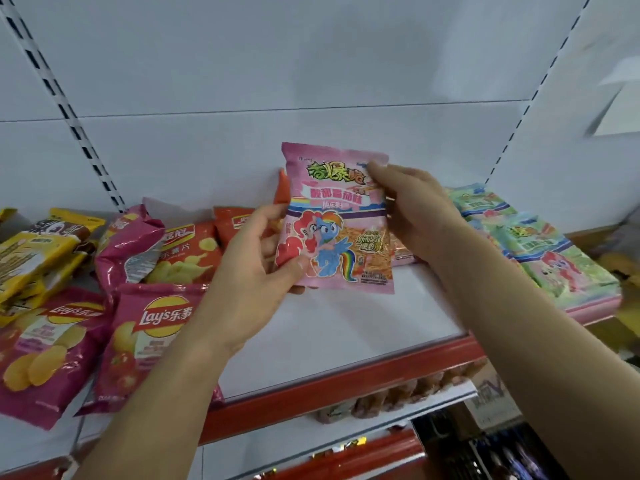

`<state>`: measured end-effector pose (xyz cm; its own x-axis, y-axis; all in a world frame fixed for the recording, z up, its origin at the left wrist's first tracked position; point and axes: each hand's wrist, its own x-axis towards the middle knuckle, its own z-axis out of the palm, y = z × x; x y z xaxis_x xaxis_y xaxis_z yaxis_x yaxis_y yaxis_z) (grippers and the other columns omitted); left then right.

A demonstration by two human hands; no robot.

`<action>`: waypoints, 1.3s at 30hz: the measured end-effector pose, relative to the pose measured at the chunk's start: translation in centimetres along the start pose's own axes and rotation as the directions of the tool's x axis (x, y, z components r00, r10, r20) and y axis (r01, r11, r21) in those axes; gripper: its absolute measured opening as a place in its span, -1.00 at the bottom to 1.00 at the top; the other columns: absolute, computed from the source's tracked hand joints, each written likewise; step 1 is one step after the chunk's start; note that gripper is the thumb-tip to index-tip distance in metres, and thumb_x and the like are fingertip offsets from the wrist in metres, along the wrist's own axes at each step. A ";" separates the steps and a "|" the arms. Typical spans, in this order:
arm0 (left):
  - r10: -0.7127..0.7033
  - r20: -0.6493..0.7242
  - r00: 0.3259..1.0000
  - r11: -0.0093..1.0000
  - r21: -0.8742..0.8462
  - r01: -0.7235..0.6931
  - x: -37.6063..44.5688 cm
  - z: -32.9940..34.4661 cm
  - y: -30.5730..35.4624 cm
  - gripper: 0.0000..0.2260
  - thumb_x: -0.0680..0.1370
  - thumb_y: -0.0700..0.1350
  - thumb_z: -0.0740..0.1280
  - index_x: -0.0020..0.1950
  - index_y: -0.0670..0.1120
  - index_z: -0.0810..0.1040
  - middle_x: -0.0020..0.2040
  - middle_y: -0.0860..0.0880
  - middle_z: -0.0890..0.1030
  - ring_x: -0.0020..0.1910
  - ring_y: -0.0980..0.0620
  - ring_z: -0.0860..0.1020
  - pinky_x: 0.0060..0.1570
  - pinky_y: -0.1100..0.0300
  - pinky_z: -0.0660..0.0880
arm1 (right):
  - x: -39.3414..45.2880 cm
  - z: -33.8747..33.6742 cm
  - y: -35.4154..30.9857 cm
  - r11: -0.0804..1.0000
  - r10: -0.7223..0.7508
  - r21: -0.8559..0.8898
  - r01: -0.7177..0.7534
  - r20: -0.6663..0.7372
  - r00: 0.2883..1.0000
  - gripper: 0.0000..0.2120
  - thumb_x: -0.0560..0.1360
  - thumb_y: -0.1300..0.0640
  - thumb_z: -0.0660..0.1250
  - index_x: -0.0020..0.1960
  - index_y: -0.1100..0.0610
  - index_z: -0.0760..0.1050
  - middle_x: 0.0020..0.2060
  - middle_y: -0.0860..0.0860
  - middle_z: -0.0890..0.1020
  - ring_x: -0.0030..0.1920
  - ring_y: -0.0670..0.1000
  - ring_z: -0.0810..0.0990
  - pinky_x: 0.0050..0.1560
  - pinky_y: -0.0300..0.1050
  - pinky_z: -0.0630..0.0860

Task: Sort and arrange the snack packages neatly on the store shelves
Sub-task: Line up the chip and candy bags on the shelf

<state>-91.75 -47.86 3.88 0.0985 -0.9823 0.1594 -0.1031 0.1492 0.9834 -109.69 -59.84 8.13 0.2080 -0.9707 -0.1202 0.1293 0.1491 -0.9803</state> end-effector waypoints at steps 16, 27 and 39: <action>-0.029 -0.159 0.987 0.981 0.183 0.059 0.9 2.5 -0.2 -0.92 0.61 -0.07 0.37 -0.02 -0.04 0.64 -0.25 0.03 0.73 -0.36 0.01 0.70 -0.41 0.22 0.58 | 2.6 -3.5 -2.2 0.873 -0.302 -0.412 0.263 -0.032 0.953 -0.68 0.56 0.08 0.43 -0.06 0.38 0.55 -0.11 0.22 0.72 -0.16 0.09 0.71 -0.13 0.03 0.63; -0.122 -0.126 0.985 0.881 0.443 0.166 0.3 6.0 -3.5 -0.86 0.56 0.02 0.44 -0.16 0.01 0.61 -0.23 0.09 0.71 -0.21 0.05 0.67 -0.11 -0.14 0.60 | 5.4 -8.3 -1.0 0.490 -0.258 -0.822 0.291 0.182 0.949 -0.94 0.52 0.07 0.48 -0.11 0.02 0.70 -0.24 -0.06 0.72 -0.22 -0.08 0.67 -0.26 -0.21 0.55; -0.185 -0.155 0.970 0.659 0.712 0.240 -1.4 8.6 -2.8 -0.81 0.49 0.11 0.50 -0.21 0.04 0.60 -0.35 0.16 0.63 -0.32 0.24 0.58 -0.34 0.20 0.47 | 5.4 -9.6 1.2 0.328 -0.179 -0.878 0.348 0.304 0.936 -0.86 0.54 0.10 0.45 0.06 0.10 0.71 -0.11 -0.02 0.71 -0.26 -0.19 0.55 -0.41 -0.45 0.35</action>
<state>-100.09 -47.90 0.21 0.2681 -0.9633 -0.0142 -0.7496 -0.2178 0.6251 -117.72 -66.66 4.78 0.4663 -0.8777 0.1109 -0.7365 -0.4546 -0.5010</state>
